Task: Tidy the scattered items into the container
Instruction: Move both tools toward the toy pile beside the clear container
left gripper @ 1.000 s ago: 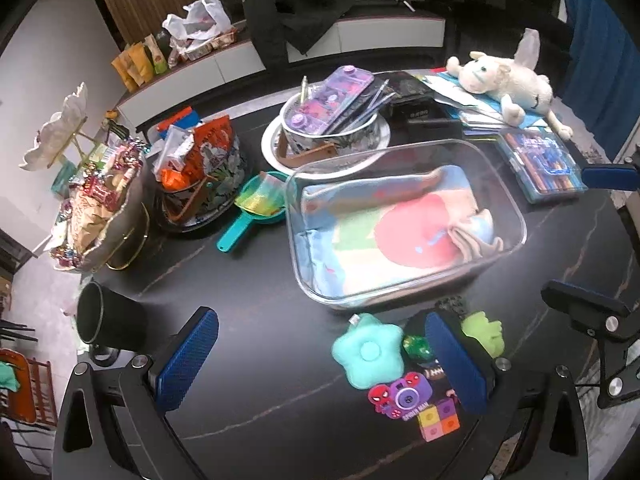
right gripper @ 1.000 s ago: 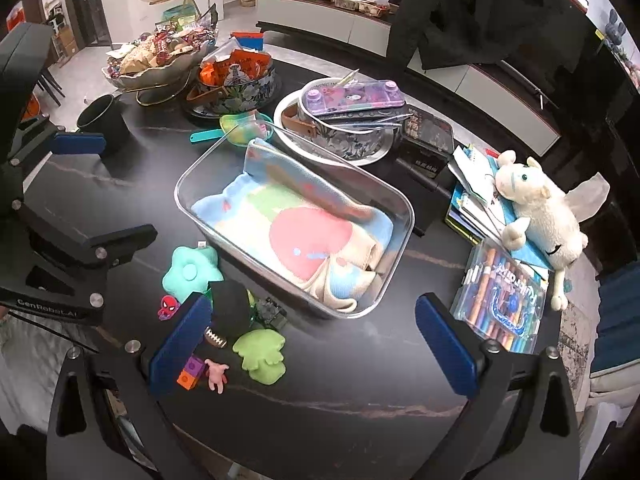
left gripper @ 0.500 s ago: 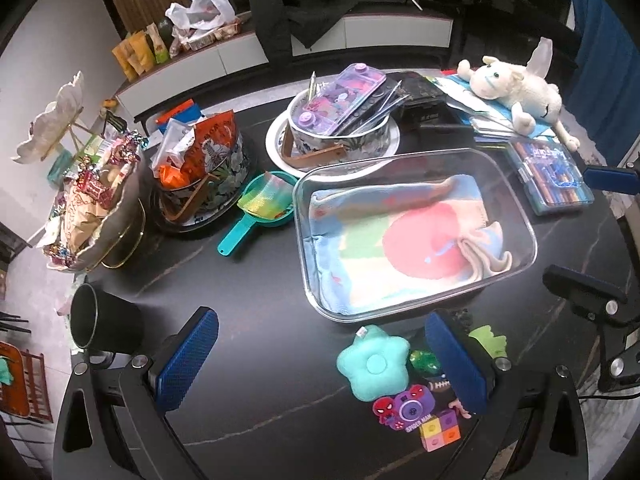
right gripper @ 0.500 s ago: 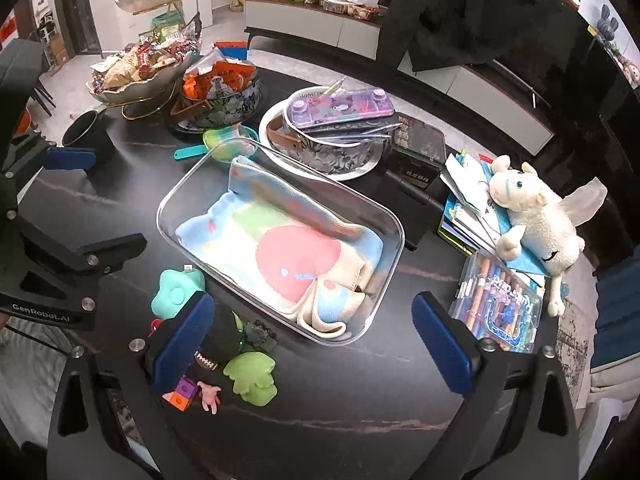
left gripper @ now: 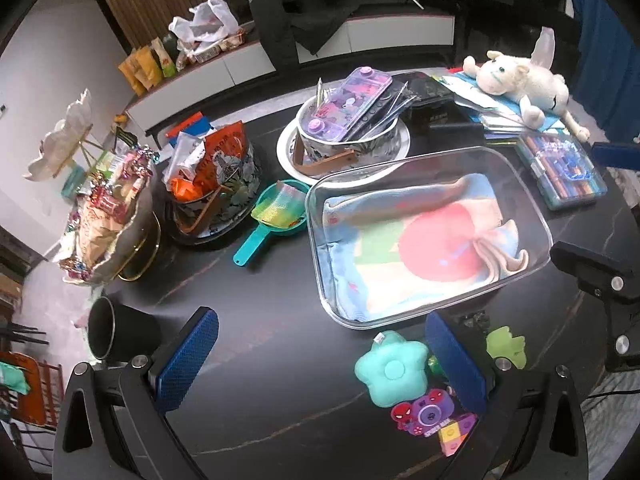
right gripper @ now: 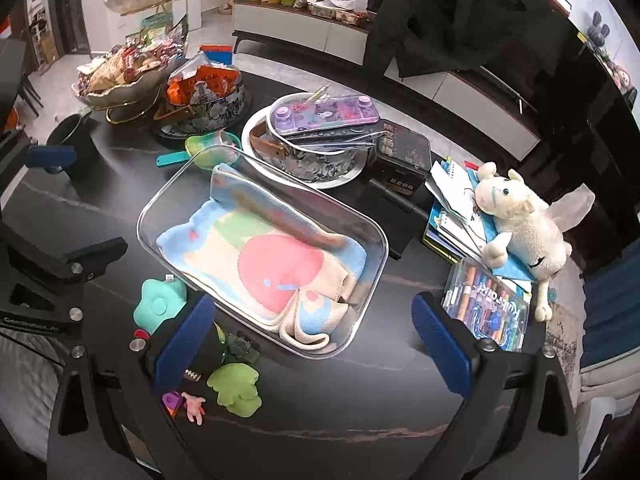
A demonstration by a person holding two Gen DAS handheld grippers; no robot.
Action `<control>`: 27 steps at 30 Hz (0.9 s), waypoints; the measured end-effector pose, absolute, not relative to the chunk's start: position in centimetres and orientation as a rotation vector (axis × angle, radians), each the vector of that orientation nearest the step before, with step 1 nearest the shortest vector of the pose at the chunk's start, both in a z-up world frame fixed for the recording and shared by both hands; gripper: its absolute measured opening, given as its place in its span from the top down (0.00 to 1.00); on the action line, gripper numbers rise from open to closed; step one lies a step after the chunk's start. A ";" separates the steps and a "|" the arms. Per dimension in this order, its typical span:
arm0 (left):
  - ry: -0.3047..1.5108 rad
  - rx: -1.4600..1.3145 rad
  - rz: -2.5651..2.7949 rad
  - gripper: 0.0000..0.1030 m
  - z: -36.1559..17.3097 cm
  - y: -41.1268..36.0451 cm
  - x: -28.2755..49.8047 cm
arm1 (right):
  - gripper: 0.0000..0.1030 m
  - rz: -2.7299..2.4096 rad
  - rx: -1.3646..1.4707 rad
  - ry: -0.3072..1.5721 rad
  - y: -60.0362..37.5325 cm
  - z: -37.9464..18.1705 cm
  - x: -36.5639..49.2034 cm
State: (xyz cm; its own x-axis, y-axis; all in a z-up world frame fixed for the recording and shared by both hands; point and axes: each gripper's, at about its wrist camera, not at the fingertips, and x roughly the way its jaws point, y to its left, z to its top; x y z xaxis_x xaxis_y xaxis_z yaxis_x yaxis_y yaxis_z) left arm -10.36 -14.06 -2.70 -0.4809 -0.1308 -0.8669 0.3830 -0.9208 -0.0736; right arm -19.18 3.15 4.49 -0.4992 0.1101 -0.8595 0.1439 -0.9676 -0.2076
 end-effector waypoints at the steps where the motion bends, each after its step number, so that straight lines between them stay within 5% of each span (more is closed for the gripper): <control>1: 0.394 1.399 -2.446 0.01 -2.7 -14.1 -10.3 | 0.05 -2.667 1.563 0.389 3.1 4.5 -19.2; 14: 0.491 1.353 -2.433 0.01 -2.6 -14.5 -9.3 | 0.08 -2.647 1.535 0.514 1.8 3.9 -18.4; 27: 0.485 1.302 -2.509 0.01 -3.3 -13.7 -8.4 | 0.08 -2.680 1.496 0.410 1.7 3.3 -17.8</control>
State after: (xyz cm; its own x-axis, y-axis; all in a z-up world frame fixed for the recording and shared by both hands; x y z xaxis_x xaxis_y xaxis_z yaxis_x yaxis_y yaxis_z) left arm -8.41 -13.73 -3.32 -0.5581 -0.0860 -0.8253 0.3871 -0.9067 -0.1673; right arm -17.75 1.69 3.29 -0.5324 0.0892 -0.8418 0.1666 -0.9639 -0.2075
